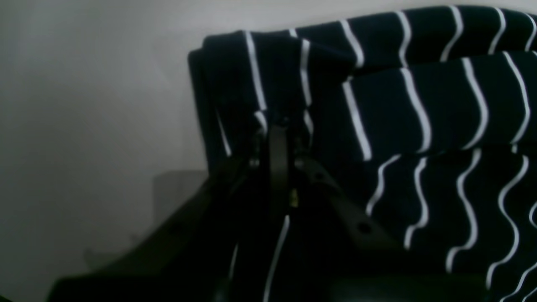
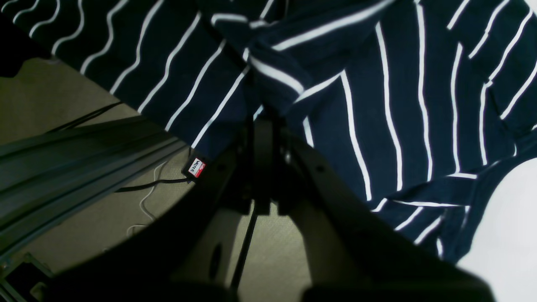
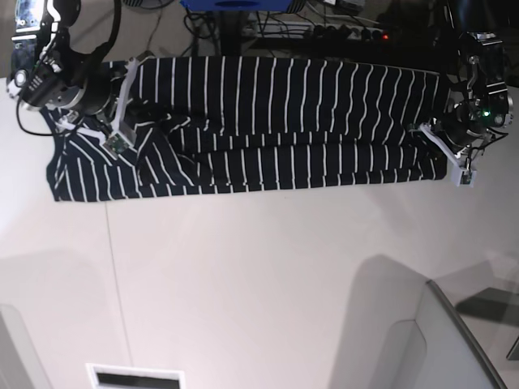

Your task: Layout the t-shirt on the table in an organized manner, then fold the t-shirt properly

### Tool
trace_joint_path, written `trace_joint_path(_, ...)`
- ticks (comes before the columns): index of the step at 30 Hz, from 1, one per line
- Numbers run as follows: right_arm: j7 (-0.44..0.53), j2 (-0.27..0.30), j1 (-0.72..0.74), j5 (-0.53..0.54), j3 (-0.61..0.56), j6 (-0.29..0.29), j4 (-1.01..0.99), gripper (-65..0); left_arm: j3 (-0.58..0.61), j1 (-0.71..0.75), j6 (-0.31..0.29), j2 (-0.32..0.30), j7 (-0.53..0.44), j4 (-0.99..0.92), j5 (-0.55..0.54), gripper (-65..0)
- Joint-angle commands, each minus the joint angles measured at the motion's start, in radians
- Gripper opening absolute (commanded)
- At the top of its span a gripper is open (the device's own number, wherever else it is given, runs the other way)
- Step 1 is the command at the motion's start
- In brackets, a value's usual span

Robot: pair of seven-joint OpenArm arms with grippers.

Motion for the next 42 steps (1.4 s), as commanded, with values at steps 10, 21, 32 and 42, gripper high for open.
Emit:
trace_joint_path(10, 0.018, -0.002, 0.0, 0.015, 0.004, -0.002, -0.026, -31.8, -0.007, -0.007, 0.0, -0.019, -0.011, 0.019, -0.003, -65.0)
trace_joint_path(21, 0.112, -0.002, -0.011, 0.012, 0.004, -0.004, -0.028, -17.6, -0.016, 0.062, 0.0, -0.039, 0.009, 0.118, -0.004, -12.7)
trace_joint_path(32, 0.138, 0.0, -0.008, 0.01, 0.004, -0.004, -0.029, -17.6, -0.26, 0.191, -0.043, 0.038, 0.124, 0.411, -0.012, -2.8)
trace_joint_path(42, 0.181, 0.0, -0.012, 0.01, 0.002, -0.004, -0.029, -17.6, -0.466, 0.036, -0.353, 0.066, 0.09, 0.074, -0.014, -65.0)
